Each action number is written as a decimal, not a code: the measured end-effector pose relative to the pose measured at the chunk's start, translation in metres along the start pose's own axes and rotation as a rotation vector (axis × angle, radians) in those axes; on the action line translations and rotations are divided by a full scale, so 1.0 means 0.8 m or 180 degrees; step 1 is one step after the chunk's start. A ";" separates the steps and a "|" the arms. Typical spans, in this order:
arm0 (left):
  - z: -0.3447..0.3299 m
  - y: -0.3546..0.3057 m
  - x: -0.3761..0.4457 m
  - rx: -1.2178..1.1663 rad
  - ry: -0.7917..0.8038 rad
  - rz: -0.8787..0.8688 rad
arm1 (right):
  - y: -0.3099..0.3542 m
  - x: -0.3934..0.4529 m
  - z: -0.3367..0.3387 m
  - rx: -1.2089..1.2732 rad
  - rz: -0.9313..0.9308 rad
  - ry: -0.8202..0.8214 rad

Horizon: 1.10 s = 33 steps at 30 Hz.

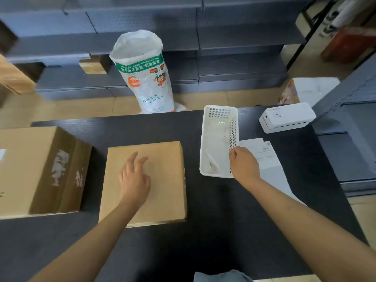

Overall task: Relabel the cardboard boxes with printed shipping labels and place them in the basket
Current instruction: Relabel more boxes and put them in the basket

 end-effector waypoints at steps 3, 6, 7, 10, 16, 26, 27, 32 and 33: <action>-0.019 -0.033 0.005 0.0085 0.0225 -0.0316 | -0.022 -0.004 0.003 0.0146 -0.0053 -0.0032; -0.041 -0.057 0.013 0.0220 0.0505 -0.0574 | -0.034 -0.011 0.017 0.0478 -0.0041 -0.0297; -0.046 -0.063 0.016 0.0258 0.0564 -0.0618 | -0.035 -0.014 0.019 0.0585 -0.0033 -0.0310; -0.053 -0.077 0.025 0.0273 0.0585 -0.0727 | -0.032 -0.021 0.028 0.0620 0.0089 -0.0303; -0.072 -0.122 0.036 0.0527 0.0670 -0.1039 | -0.057 -0.035 0.039 0.0168 0.0032 -0.0395; -0.111 -0.219 0.030 0.0862 0.0714 -0.1115 | -0.122 0.008 0.048 -0.0604 0.0508 -0.0273; -0.117 -0.230 0.028 0.0955 0.0702 -0.1100 | -0.129 0.017 0.048 -0.0588 0.0588 -0.0251; -0.153 -0.290 0.017 0.1307 0.0683 -0.0918 | -0.169 0.045 0.055 -0.0677 0.0989 -0.0179; -0.161 -0.301 0.017 0.1321 0.0702 -0.0899 | -0.177 0.048 0.059 -0.0684 0.1041 -0.0181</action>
Point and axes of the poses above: each hand's wrist, its own x-axis towards the middle knuckle, its own z-axis out of the back of the hand, y = z × x, the point moved 7 cm from there along x, towards the middle knuckle, and after that the axes turned 11 degrees about -x, right-handed, at the moved point
